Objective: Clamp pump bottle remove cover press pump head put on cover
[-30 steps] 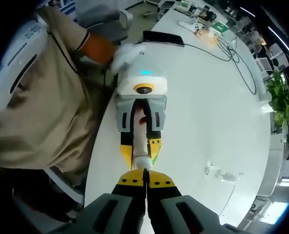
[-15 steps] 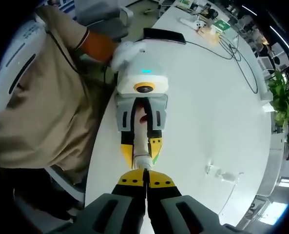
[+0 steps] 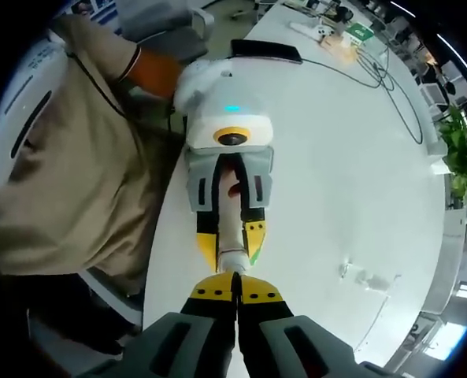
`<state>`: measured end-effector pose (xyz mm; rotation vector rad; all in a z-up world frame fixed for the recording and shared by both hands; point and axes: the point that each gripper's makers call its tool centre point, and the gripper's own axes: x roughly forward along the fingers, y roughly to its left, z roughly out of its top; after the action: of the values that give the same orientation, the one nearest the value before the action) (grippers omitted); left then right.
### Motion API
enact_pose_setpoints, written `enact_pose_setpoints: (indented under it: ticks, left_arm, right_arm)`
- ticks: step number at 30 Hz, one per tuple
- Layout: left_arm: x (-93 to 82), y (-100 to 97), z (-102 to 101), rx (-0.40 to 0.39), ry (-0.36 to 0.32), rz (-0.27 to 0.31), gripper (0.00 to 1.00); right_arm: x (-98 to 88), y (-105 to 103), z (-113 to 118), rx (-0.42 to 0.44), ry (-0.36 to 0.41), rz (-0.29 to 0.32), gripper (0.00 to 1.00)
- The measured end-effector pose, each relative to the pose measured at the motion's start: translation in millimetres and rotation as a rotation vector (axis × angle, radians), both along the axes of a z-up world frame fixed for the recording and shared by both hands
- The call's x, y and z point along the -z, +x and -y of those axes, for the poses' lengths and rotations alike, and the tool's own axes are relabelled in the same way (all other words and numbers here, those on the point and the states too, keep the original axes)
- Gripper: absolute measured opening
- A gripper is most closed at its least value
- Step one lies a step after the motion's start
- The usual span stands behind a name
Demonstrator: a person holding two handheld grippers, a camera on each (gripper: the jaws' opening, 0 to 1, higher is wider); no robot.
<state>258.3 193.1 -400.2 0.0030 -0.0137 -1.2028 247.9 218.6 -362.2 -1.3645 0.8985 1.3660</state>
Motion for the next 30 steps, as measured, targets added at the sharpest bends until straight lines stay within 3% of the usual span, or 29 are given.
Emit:
enact_pose_setpoints:
  ticks: [21,30]
  left_arm:
    - [-0.7,-1.5,2.5,0.000,0.000,0.001,0.12]
    - [-0.2,-1.5,2.1,0.000,-0.001,0.000,0.12]
  right_arm:
    - [-2.1,-1.1,1.1,-0.016,0.005,0.015,0.00]
    - [-8.6,0.9,0.3,-0.017,0.079,0.055,0.00]
